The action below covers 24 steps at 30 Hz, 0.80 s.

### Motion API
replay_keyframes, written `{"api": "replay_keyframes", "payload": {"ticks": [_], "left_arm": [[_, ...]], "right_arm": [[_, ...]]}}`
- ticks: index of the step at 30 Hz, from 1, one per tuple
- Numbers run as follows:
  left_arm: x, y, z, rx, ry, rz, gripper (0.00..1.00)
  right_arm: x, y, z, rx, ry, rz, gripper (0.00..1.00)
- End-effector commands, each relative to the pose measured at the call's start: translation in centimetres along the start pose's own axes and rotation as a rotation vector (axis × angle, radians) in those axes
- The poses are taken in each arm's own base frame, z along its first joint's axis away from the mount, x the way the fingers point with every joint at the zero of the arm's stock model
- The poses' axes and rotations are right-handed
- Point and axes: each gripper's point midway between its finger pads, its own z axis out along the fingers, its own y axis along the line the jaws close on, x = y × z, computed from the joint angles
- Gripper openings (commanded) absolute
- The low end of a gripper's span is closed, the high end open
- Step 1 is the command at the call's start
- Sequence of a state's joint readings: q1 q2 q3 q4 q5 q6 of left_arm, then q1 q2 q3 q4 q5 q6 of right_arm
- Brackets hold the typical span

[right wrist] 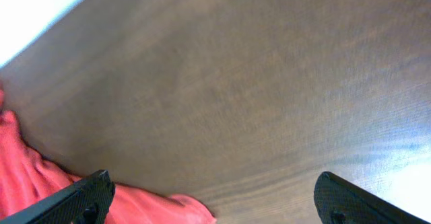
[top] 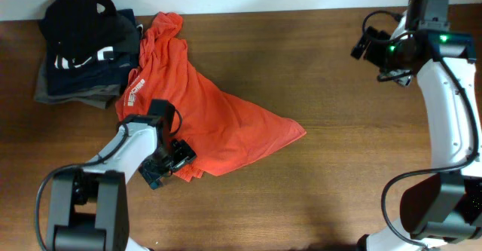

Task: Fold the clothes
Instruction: 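Grasp the shirt's right corner with the right gripper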

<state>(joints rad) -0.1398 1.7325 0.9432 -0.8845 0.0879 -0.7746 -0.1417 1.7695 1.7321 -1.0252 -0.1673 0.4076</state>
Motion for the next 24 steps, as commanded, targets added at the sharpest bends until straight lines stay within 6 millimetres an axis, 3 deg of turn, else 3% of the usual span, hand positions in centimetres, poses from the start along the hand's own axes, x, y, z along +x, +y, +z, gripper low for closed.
{"api": "replay_keyframes", "payload": {"ticks": [1, 3, 6, 7, 15, 18, 24], "left_arm": [[0.4, 0.4, 1.4, -0.026, 0.047, 0.012, 0.91], [0.4, 0.5, 1.6, -0.030, 0.052, 0.011, 0.91], [0.4, 0.5, 1.6, -0.030, 0.052, 0.010, 0.89], [0.5, 0.5, 1.6, -0.031, 0.053, 0.010, 0.84], [0.4, 0.5, 1.6, -0.031, 0.052, 0.010, 0.79], [0.4, 0.5, 1.6, -0.031, 0.052, 0.010, 0.79], [0.4, 0.5, 1.6, -0.031, 0.052, 0.010, 0.79]], "right_arm": [[2.3, -0.6, 1.7, 0.022, 0.074, -0.006, 0.93], [3.5, -1.0, 2.5, 0.025, 0.112, 0.000, 0.80], [5.6, -1.0, 3.7, 0.004, 0.177, 0.005, 0.74], [6.5, -0.8, 4.2, -0.014, 0.204, 0.005, 0.74], [14.9, 1.3, 8.0, -0.062, 0.388, -0.048, 0.72], [16.9, 1.7, 8.4, -0.007, 0.412, -0.081, 0.73], [19.1, 2.1, 9.3, 0.097, 0.416, -0.073, 0.73]]}}
